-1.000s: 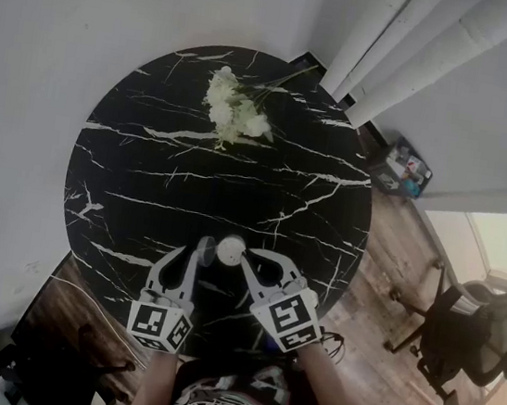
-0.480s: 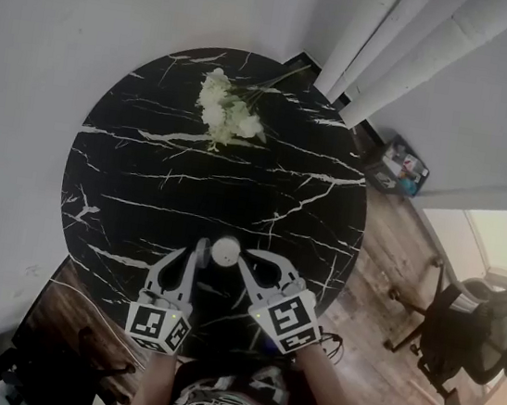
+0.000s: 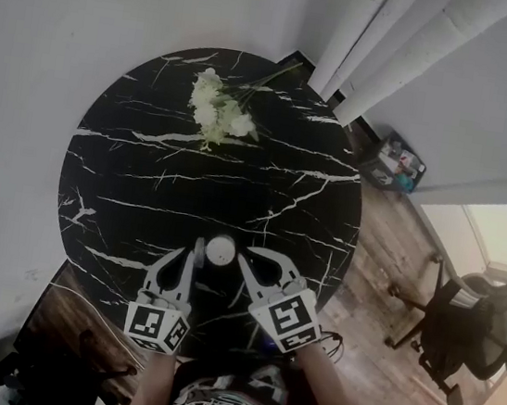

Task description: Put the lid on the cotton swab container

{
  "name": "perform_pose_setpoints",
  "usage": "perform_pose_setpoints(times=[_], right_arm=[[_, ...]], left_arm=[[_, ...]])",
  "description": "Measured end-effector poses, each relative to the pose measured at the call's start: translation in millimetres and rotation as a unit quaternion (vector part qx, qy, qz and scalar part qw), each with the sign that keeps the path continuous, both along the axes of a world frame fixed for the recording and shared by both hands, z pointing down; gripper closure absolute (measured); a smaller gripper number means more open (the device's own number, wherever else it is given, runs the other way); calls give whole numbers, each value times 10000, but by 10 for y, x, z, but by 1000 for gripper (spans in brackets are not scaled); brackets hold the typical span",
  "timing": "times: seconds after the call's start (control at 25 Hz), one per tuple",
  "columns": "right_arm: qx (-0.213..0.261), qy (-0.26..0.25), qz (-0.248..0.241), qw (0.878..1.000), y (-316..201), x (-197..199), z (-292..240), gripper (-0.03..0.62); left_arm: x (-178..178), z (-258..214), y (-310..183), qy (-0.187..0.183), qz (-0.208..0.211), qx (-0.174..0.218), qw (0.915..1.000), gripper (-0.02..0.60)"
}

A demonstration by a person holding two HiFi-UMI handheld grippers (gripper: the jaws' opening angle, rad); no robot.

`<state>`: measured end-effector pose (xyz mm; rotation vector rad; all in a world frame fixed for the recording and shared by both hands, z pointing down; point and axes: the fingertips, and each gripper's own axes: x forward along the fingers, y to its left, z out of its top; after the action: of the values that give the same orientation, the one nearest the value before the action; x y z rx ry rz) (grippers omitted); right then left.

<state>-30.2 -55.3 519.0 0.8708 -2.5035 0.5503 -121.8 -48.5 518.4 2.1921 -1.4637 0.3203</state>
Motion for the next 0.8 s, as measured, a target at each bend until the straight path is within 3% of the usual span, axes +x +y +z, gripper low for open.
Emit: perform_pose_setpoints(times=[0.8], right_arm=[[107, -112, -21, 9999, 11, -16, -59, 574]], left_arm=[[156, -38, -32, 24, 218, 49, 9997, 568]])
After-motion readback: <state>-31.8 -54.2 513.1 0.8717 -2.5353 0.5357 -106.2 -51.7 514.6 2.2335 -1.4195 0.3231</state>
